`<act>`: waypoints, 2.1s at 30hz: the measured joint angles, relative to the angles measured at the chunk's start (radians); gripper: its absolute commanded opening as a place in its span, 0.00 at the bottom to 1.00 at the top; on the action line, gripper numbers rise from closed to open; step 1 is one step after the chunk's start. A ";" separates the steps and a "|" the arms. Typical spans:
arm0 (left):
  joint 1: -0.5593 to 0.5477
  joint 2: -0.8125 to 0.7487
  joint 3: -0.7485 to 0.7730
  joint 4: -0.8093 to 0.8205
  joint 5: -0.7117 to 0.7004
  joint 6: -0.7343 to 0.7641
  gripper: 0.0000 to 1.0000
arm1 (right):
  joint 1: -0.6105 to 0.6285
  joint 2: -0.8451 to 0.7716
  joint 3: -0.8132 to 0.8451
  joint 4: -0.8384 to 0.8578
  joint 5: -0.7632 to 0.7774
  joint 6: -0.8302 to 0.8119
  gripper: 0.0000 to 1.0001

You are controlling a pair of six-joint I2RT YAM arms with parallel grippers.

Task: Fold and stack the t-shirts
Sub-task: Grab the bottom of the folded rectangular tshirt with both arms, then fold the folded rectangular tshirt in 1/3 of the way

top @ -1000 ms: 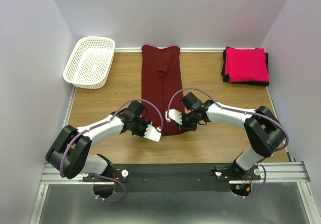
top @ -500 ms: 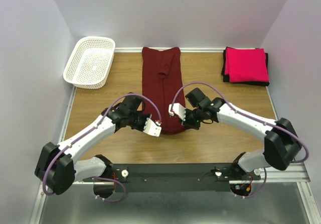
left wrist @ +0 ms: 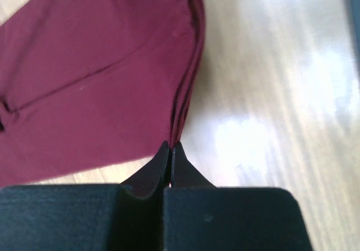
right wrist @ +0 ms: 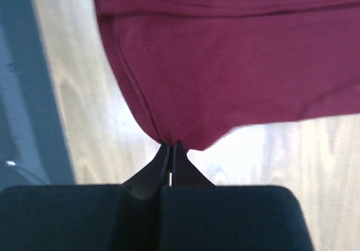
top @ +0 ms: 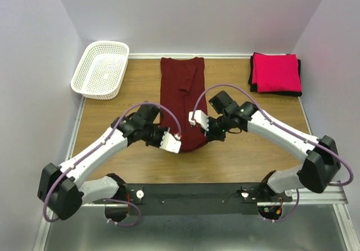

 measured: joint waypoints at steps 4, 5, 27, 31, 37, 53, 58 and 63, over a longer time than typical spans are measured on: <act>0.124 0.104 0.078 0.004 0.006 0.031 0.00 | -0.056 0.084 0.066 -0.004 0.001 -0.050 0.01; 0.159 0.130 0.094 0.014 0.005 0.037 0.00 | -0.076 0.119 0.092 -0.007 0.001 -0.064 0.00; 0.364 0.670 0.524 0.184 0.028 0.157 0.00 | -0.301 0.639 0.589 -0.012 -0.024 -0.234 0.00; 0.379 0.718 0.561 0.183 0.028 0.176 0.00 | -0.322 0.703 0.666 -0.012 -0.030 -0.241 0.01; 0.388 0.760 0.592 0.190 0.030 0.193 0.00 | -0.340 0.784 0.751 -0.013 -0.034 -0.242 0.01; 0.435 0.812 0.627 0.351 0.031 0.053 0.47 | -0.381 0.876 0.932 -0.012 -0.031 -0.133 0.56; 0.473 0.737 0.583 0.385 0.051 -0.084 0.47 | -0.405 0.803 0.874 -0.006 -0.043 -0.010 0.53; 0.497 0.598 0.454 0.379 0.110 -0.234 0.47 | -0.411 0.690 0.766 -0.007 -0.091 0.129 0.52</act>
